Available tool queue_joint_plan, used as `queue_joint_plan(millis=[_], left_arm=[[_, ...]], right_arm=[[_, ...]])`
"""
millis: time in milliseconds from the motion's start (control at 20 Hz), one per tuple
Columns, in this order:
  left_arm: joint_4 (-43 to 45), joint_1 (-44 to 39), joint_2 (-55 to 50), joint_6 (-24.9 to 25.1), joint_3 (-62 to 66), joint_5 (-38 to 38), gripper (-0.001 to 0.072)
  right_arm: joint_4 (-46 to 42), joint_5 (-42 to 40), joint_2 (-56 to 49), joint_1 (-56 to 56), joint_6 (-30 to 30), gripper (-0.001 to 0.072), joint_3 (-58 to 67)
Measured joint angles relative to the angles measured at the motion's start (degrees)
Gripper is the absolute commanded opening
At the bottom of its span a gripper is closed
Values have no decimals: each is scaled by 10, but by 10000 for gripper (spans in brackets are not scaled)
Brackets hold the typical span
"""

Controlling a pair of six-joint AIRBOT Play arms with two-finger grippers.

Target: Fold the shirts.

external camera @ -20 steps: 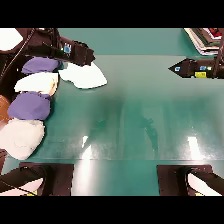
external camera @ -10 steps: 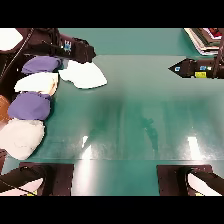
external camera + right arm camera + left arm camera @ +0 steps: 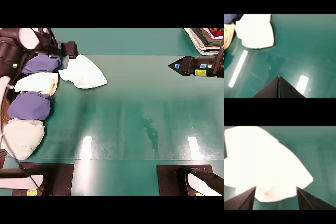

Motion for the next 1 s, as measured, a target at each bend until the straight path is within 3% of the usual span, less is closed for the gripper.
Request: queue_joint_plan(millis=[250, 300, 350, 400, 550, 700, 1000], left_arm=[[-80, 36, -125, 31, 0, 53, 598], [-94, 39, -141, 38, 0, 64, 395], [-104, 41, -153, 44, 0, 71, 124], [-113, 42, -162, 49, 2, 78, 25], [-127, 44, -176, 56, 32, 69, 20], [-140, 44, -172, 79, 126, 4, 20], [-271, 7, -25, 224, 250, -61, 19]], right_arm=[[10, 7, 0, 0, 0, 14, 0], [11, 8, 0, 0, 0, 15, 0], [12, 10, 0, 0, 0, 15, 0], [12, 11, 0, 0, 0, 15, 0], [13, 11, 2, 0, 0, 14, 0], [13, -7, 27, -14, 0, 14, 0], [14, -101, 139, -91, 1, 14, 0]])
